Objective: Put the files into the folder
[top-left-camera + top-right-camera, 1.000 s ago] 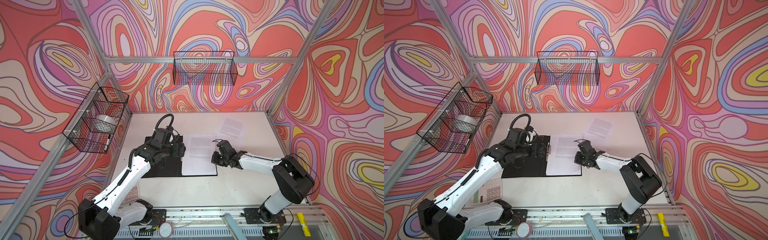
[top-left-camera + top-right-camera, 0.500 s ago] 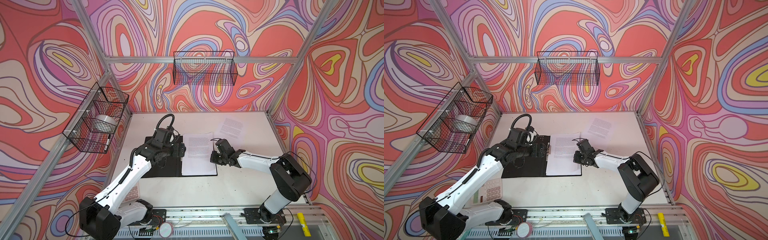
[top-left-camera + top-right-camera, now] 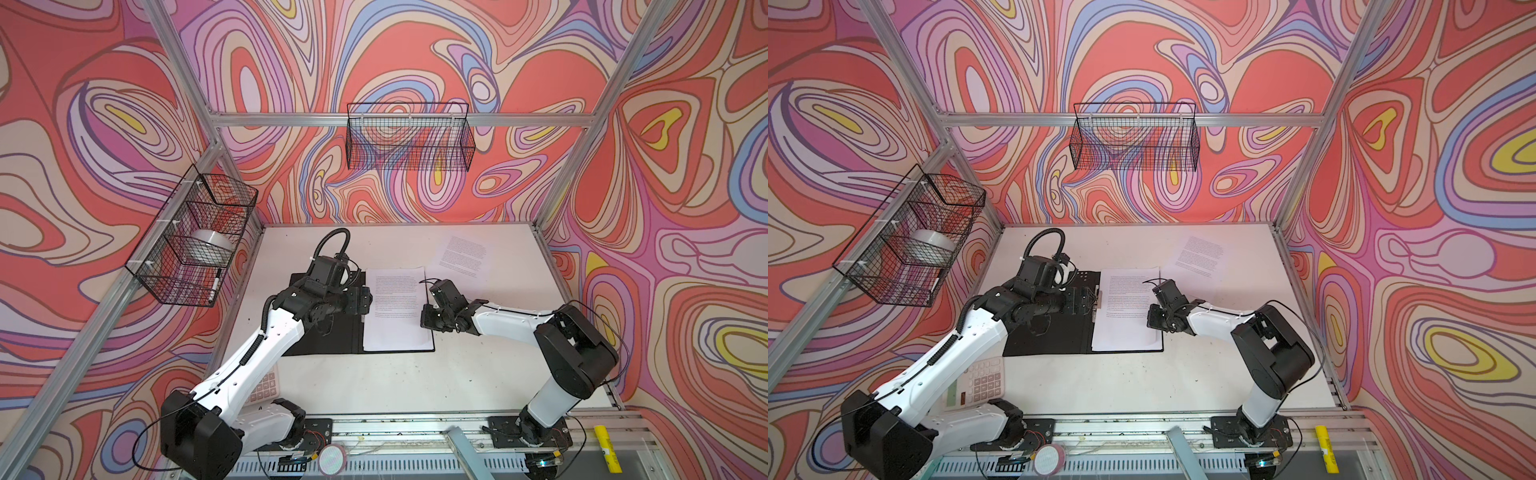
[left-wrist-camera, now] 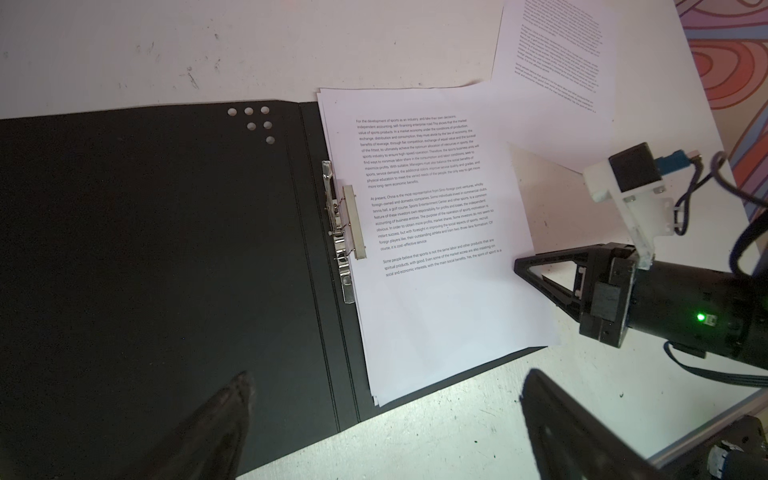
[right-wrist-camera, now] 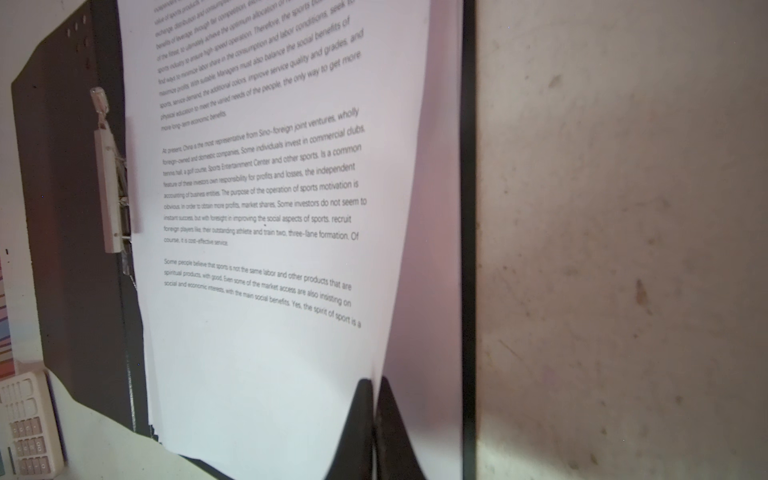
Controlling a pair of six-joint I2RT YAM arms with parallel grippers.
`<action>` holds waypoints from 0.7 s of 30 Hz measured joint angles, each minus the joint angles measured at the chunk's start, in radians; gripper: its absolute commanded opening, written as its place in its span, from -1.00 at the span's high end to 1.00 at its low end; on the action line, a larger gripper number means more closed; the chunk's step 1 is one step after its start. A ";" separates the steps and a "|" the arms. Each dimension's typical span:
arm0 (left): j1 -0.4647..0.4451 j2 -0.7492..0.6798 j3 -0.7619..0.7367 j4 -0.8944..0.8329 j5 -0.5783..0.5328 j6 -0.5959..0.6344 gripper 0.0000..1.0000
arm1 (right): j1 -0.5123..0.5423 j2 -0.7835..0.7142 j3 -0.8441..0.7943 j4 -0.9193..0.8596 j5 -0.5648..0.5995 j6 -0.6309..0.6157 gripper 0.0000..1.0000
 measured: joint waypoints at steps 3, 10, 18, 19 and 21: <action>0.000 0.005 0.000 0.000 0.001 0.000 -0.99 | 0.000 0.000 0.000 -0.012 0.000 -0.007 1.00; 0.000 0.009 0.000 0.000 0.003 0.000 -0.99 | 0.000 0.000 0.000 -0.022 0.001 -0.014 1.00; 0.000 0.013 0.000 0.000 0.003 0.000 -0.99 | 0.000 0.000 0.014 -0.022 -0.001 -0.006 1.00; 0.000 0.013 0.000 0.000 0.003 0.000 -0.99 | 0.000 0.000 0.017 -0.020 -0.003 -0.005 1.00; 0.000 0.013 0.000 0.000 0.004 0.000 -0.99 | 0.000 0.000 0.023 -0.014 -0.009 -0.002 1.00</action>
